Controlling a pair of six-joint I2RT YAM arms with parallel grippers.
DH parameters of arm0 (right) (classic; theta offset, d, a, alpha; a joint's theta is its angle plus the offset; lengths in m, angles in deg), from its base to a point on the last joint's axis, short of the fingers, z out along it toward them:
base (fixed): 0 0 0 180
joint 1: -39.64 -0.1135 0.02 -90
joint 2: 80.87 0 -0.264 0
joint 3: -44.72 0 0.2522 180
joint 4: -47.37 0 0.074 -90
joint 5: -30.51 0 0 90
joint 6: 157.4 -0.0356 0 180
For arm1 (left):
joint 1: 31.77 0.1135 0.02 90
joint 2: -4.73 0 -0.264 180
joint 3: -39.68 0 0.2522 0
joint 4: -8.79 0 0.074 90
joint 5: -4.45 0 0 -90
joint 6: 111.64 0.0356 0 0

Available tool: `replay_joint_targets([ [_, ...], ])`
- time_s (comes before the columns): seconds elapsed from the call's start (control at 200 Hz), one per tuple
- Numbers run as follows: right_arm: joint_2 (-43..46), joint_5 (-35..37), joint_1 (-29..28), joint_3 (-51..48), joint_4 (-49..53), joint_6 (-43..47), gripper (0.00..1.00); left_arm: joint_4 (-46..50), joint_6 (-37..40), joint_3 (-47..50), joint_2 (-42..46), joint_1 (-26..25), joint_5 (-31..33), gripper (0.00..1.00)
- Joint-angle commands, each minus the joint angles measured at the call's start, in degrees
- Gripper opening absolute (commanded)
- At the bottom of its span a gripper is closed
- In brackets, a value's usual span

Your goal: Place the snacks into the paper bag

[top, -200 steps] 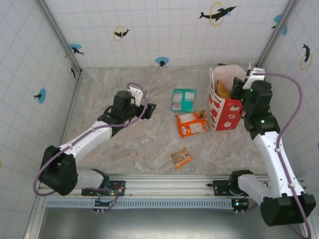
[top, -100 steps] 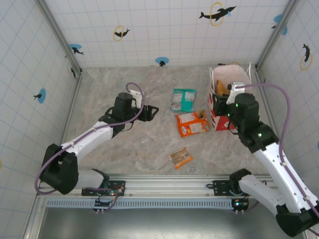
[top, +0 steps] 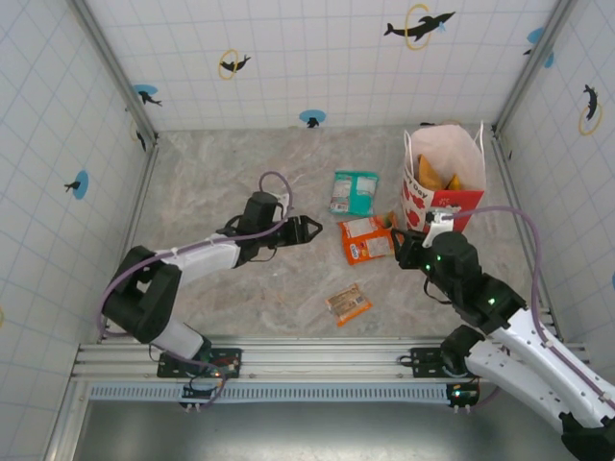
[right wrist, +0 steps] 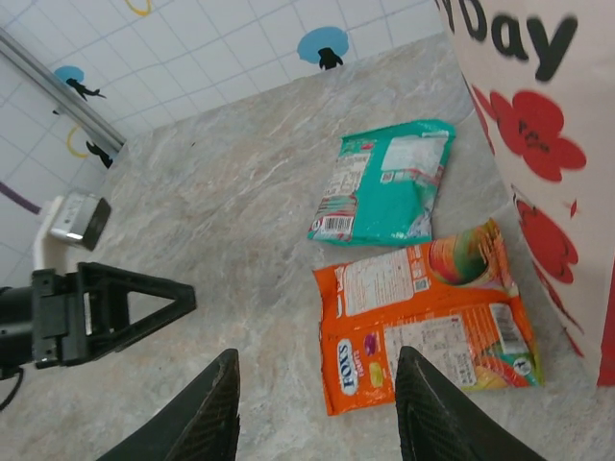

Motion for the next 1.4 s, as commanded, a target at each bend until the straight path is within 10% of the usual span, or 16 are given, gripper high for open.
replay_joint_targets([
  [0.0,1.57,2.59,-1.27,-2.58,-1.62,-4.60,0.45,-4.33,-5.33,-1.95,-4.18,-1.41,-2.97,0.72],
  [1.036,5.93,1.16,-3.51,-7.56,-0.63,-6.35,0.45,-13.89,-12.17,-17.97,-32.43,-6.45,-8.25,0.53],
  [1.391,7.96,2.83,-3.54,-8.62,-0.62,-5.31,0.45,-10.82,-8.49,-19.42,-31.01,-6.80,-7.87,0.09],
])
